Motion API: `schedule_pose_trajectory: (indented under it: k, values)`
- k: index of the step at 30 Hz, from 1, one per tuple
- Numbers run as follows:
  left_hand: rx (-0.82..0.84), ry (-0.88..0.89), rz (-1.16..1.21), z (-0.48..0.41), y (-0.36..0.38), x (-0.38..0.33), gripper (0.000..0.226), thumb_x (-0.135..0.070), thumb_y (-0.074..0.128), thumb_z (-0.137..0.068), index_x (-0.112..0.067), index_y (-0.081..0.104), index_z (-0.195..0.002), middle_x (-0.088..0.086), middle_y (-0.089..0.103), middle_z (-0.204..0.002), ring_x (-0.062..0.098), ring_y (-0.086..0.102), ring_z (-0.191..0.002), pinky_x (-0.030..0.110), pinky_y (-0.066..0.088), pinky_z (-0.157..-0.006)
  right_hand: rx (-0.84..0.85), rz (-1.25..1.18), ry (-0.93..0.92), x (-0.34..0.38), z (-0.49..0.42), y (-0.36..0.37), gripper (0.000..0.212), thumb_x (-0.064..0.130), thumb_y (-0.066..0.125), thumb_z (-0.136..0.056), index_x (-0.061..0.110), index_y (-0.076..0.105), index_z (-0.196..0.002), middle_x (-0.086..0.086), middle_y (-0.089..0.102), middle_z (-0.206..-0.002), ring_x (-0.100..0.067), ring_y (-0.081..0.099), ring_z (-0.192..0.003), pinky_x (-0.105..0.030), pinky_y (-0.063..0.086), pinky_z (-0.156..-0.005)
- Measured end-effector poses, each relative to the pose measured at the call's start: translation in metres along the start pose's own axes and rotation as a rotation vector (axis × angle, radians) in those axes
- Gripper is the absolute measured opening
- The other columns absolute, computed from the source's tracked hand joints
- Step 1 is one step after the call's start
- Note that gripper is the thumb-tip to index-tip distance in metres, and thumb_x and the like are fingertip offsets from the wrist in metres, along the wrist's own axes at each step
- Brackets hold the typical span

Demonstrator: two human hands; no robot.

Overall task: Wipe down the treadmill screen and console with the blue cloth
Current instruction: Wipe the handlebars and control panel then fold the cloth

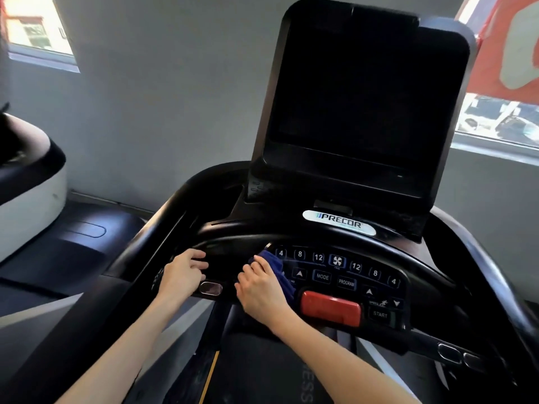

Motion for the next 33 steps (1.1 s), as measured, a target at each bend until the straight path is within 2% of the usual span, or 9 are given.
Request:
schedule_pose_trajectory:
  k: [2,5,10,13,18,22,26,28,33]
  values:
    - [0.020,0.015,0.001,0.004,0.006,-0.005,0.038,0.007,0.042,-0.087,-0.015,0.060,-0.112,0.003,0.068,-0.098,0.017,0.066,-0.084,0.025,0.048,-0.069,-0.052,-0.022,0.014,-0.005,-0.007,-0.004,0.030,0.033,0.048,-0.086,0.019,0.070,-0.073,0.001,0.066,-0.076,-0.020,0.061,-0.079,-0.034,0.032,-0.100]
    - [0.037,0.029,0.019,0.004,0.016,-0.013,0.039,0.010,0.045,-0.084,-0.015,0.061,-0.110,0.006,0.069,-0.101,0.020,0.066,-0.087,0.028,0.051,-0.076,-0.056,-0.111,0.006,-0.025,-0.027,-0.014,0.032,0.036,0.053,-0.079,0.019,0.070,-0.058,0.001,0.065,-0.060,-0.020,0.060,-0.063,-0.031,0.045,-0.079]
    - [0.076,0.056,-0.021,0.011,0.025,-0.022,0.041,0.010,0.041,-0.085,-0.014,0.061,-0.112,0.006,0.068,-0.104,0.023,0.066,-0.089,0.025,0.050,-0.069,-0.070,-0.261,0.332,-0.082,-0.042,-0.029,0.043,0.043,0.036,-0.084,0.019,0.067,-0.066,-0.001,0.066,-0.066,-0.026,0.062,-0.062,-0.031,0.044,-0.060]
    - [0.114,0.074,-0.042,0.019,0.034,-0.025,0.043,0.009,0.040,-0.085,-0.016,0.062,-0.112,0.003,0.067,-0.106,0.022,0.066,-0.091,0.029,0.052,-0.076,-0.100,-0.309,0.570,-0.118,-0.014,-0.027,0.047,0.045,0.025,-0.089,0.019,0.063,-0.081,-0.002,0.067,-0.076,-0.029,0.063,-0.070,-0.036,0.042,-0.064]
    - [0.134,0.217,-0.089,0.029,0.062,-0.046,0.059,0.013,0.033,-0.082,-0.017,0.061,-0.123,0.008,0.063,-0.123,0.014,0.060,-0.109,0.015,0.039,-0.085,-0.185,-0.255,0.822,-0.185,0.080,-0.022,0.044,0.044,0.023,-0.093,0.020,0.060,-0.094,0.000,0.066,-0.089,-0.025,0.060,-0.085,-0.037,0.040,-0.079]
    - [0.290,0.247,-0.217,0.031,0.090,-0.057,0.070,0.012,0.035,-0.078,-0.016,0.040,-0.143,0.002,0.040,-0.147,0.006,0.059,-0.100,-0.001,0.039,-0.066,-0.178,-0.325,1.122,-0.228,0.150,-0.023,0.039,0.039,0.028,-0.098,0.013,0.058,-0.094,-0.010,0.067,-0.101,-0.033,0.058,-0.095,-0.042,0.040,-0.082]
    - [0.241,0.278,-0.496,0.036,0.099,-0.066,0.068,-0.002,0.043,-0.080,-0.020,0.035,-0.145,-0.001,0.033,-0.152,0.025,0.040,-0.133,0.027,0.039,-0.101,-0.215,-0.494,1.478,-0.230,0.170,-0.020,0.038,0.036,0.029,-0.100,0.008,0.054,-0.108,-0.020,0.061,-0.110,-0.042,0.057,-0.100,-0.045,0.040,-0.084]
    - [0.230,0.272,-0.614,0.038,0.103,-0.069,0.066,-0.006,0.046,-0.082,-0.018,0.033,-0.146,0.001,0.031,-0.152,0.026,0.039,-0.132,0.030,0.037,-0.101,-0.209,-0.317,1.466,-0.213,0.151,-0.018,0.037,0.036,0.033,-0.098,0.008,0.055,-0.109,-0.018,0.058,-0.112,-0.040,0.054,-0.103,-0.048,0.037,-0.090]
    - [0.162,0.271,-0.704,0.039,0.108,-0.077,0.049,-0.005,0.048,-0.081,-0.012,0.048,-0.129,0.011,0.056,-0.126,0.030,0.055,-0.109,0.033,0.045,-0.080,-0.284,-0.285,0.853,-0.147,0.065,-0.015,0.042,0.042,0.035,-0.090,0.018,0.058,-0.115,-0.003,0.062,-0.110,-0.027,0.053,-0.109,-0.046,0.021,-0.109]
Point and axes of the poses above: each hand's wrist, its own z-axis away from the middle knuckle, its own y-axis out of the palm, x = y × z, the point moved 4 cm from there along -z, towards the middle knuckle
